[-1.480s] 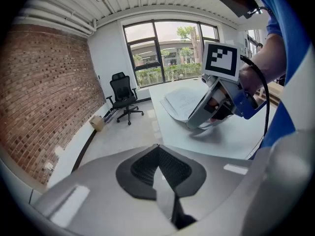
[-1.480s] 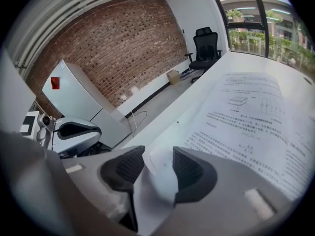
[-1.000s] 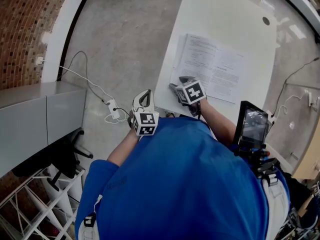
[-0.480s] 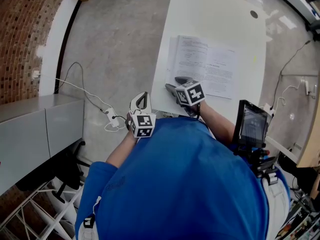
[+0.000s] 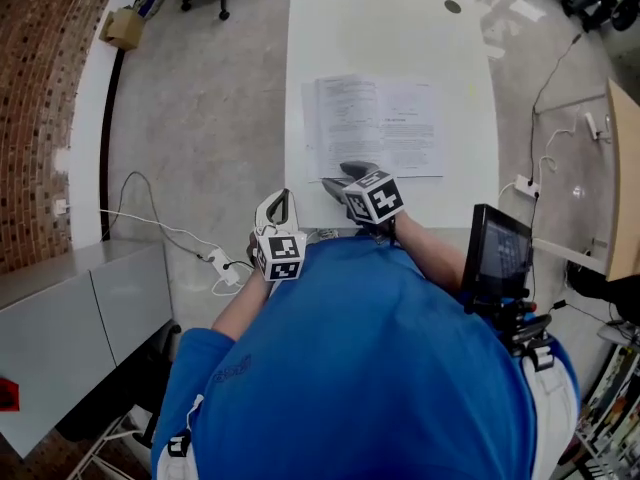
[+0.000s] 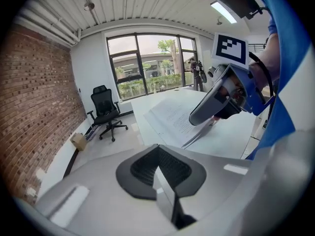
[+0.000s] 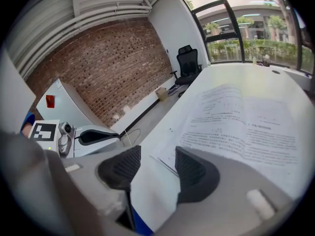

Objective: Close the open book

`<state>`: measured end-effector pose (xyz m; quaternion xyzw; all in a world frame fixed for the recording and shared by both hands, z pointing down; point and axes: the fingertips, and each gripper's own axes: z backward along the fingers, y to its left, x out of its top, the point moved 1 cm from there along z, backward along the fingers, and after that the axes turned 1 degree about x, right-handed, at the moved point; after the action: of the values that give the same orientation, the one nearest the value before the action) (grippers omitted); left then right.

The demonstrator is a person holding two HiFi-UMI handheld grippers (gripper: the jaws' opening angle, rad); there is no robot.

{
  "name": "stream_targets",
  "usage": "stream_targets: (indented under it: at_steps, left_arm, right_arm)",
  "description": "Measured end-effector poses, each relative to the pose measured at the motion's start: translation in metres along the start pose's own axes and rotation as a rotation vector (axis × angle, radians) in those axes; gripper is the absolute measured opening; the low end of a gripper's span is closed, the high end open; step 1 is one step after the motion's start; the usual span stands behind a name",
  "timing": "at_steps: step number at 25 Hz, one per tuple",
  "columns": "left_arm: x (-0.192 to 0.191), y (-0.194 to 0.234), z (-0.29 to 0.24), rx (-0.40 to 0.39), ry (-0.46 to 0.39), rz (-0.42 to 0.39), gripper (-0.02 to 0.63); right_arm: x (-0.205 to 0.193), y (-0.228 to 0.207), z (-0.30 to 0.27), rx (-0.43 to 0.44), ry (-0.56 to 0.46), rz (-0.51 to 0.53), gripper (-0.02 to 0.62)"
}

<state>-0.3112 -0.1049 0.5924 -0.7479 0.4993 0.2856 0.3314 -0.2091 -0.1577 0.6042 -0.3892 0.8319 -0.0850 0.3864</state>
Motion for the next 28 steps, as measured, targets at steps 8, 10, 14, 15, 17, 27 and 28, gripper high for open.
stream_targets:
  at_steps: [8, 10, 14, 15, 17, 27, 28]
  left_arm:
    - [0.033, -0.045, -0.004, -0.171, -0.119, -0.063, 0.006]
    - [0.044, -0.06, -0.002, -0.209, -0.15, -0.081, 0.006]
    - [0.061, -0.088, 0.009, -0.228, -0.187, -0.097, 0.006]
    - [0.066, -0.094, 0.012, -0.225, -0.197, -0.104, 0.006]
    - [0.077, -0.107, 0.021, -0.207, -0.224, -0.124, 0.006]
    - [0.122, -0.184, 0.073, -0.101, -0.345, -0.129, 0.006]
    - [0.124, -0.193, 0.079, -0.096, -0.356, -0.125, 0.006]
  right_arm:
    - [-0.027, -0.008, 0.064, -0.178, -0.099, -0.058, 0.209]
    - [-0.035, -0.01, 0.081, -0.221, -0.123, -0.064, 0.203]
    - [-0.045, -0.012, 0.107, -0.271, -0.162, -0.042, 0.168]
    - [-0.047, -0.012, 0.114, -0.28, -0.174, -0.034, 0.159]
    - [-0.048, -0.011, 0.131, -0.297, -0.201, -0.008, 0.141]
    - [-0.079, -0.016, 0.239, -0.393, -0.397, 0.147, 0.045]
    - [-0.084, -0.017, 0.25, -0.403, -0.415, 0.16, 0.034]
